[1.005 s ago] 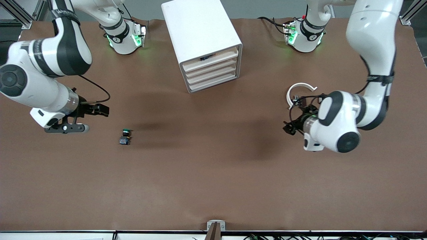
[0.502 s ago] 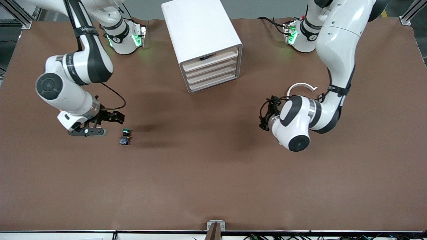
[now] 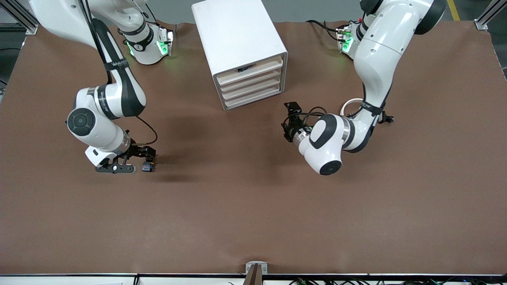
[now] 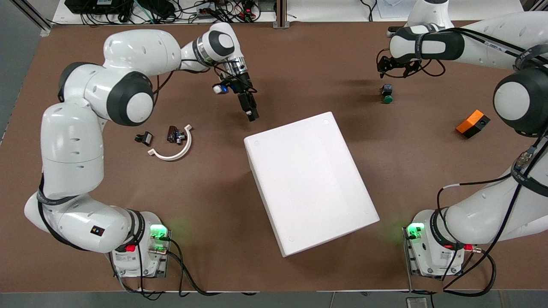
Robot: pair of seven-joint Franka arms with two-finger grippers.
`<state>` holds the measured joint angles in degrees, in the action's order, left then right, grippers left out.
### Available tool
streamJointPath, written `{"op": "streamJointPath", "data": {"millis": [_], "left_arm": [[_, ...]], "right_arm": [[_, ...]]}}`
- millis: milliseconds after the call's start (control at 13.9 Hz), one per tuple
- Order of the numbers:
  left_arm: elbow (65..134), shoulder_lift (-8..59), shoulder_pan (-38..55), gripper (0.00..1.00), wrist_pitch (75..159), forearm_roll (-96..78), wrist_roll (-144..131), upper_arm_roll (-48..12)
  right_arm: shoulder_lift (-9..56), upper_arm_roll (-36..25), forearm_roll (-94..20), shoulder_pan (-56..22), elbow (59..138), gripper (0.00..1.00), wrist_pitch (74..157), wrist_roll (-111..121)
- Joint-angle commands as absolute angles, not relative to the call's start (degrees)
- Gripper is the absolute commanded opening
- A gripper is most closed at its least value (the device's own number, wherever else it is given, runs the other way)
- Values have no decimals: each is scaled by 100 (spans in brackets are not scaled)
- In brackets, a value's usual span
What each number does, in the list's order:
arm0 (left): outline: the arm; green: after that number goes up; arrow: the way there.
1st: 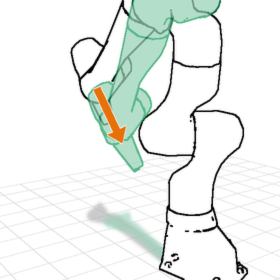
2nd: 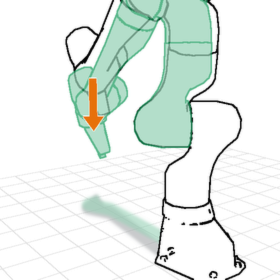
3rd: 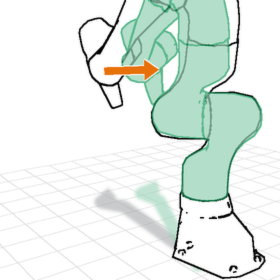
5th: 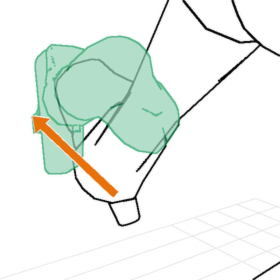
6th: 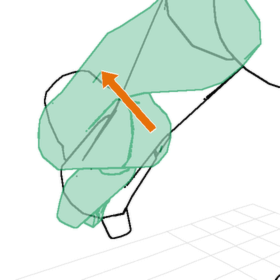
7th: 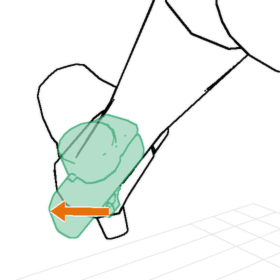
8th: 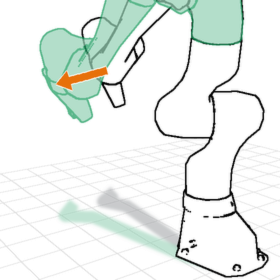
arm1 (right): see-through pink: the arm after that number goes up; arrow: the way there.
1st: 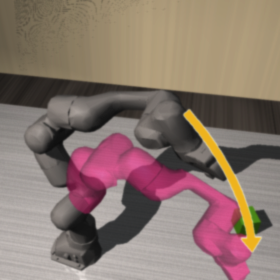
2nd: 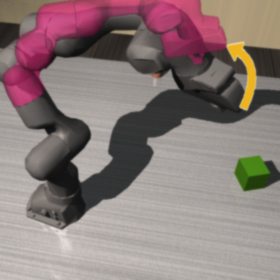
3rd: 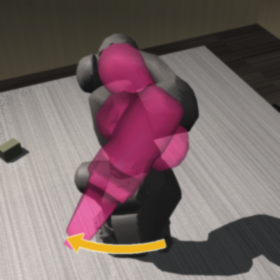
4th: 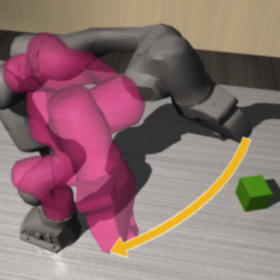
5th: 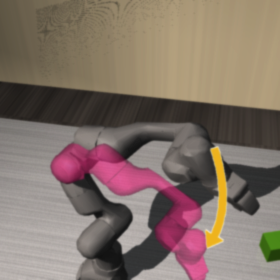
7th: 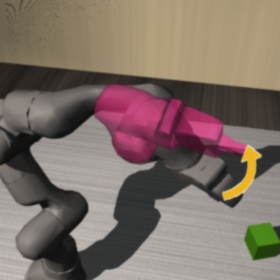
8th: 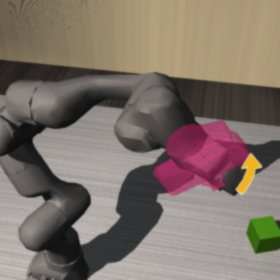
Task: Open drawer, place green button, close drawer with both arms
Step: 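Lift the button with the right gripper while the left gripper grasps the drawer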
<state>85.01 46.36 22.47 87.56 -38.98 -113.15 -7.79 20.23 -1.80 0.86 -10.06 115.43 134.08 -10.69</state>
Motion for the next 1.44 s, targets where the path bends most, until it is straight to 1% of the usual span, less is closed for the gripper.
{"op": "streamJointPath", "data": {"millis": [0,144,215,359,431,789,933,1005,1077,1148,1220,1364], "left_arm": [[8367,4930,2407,75,8648,-4314,-11750,-738],[8367,5044,2601,65,8648,-4622,-12048,-729],[8367,5115,2662,62,8648,-4736,-12198,-729],[8367,5212,2794,59,8648,-4869,-12488,-729],[8367,5247,2865,55,8648,-4913,-12541,-729],[8385,5335,3111,54,8648,-5106,-12735,-729],[8376,5431,3382,54,8648,-5159,-12744,-721],[8376,5475,3410,49,8648,-5185,-12735,-703],[8367,5519,3419,46,8648,-5229,-12735,-703],[8367,5520,3428,46,8648,-5229,-12744,-703],[8367,5502,3410,46,8648,-5256,-12753,-703],[8367,5493,3428,46,8640,-5256,-12840,-703]], "right_arm": [[2258,-132,211,-888,11496,100,13631,-1160],[2390,-132,211,-879,11479,100,13667,-1160],[2539,-132,211,-879,11400,100,13693,-1160],[2759,-132,211,-879,11303,100,13894,-1187],[2829,-141,211,-870,11294,100,13948,-1187],[3277,-141,211,-835,11004,100,13957,-1195],[3340,-141,211,-800,10969,100,13966,-1195],[3375,-141,211,-800,10925,100,13957,-1195],[3384,-141,211,-800,10899,91,13948,-1195],[3392,-141,211,-800,10890,76,13948,-1195],[3393,-141,211,-791,10890,59,13948,-1195],[3384,-141,202,-791,10890,30,13940,-1204]]}}
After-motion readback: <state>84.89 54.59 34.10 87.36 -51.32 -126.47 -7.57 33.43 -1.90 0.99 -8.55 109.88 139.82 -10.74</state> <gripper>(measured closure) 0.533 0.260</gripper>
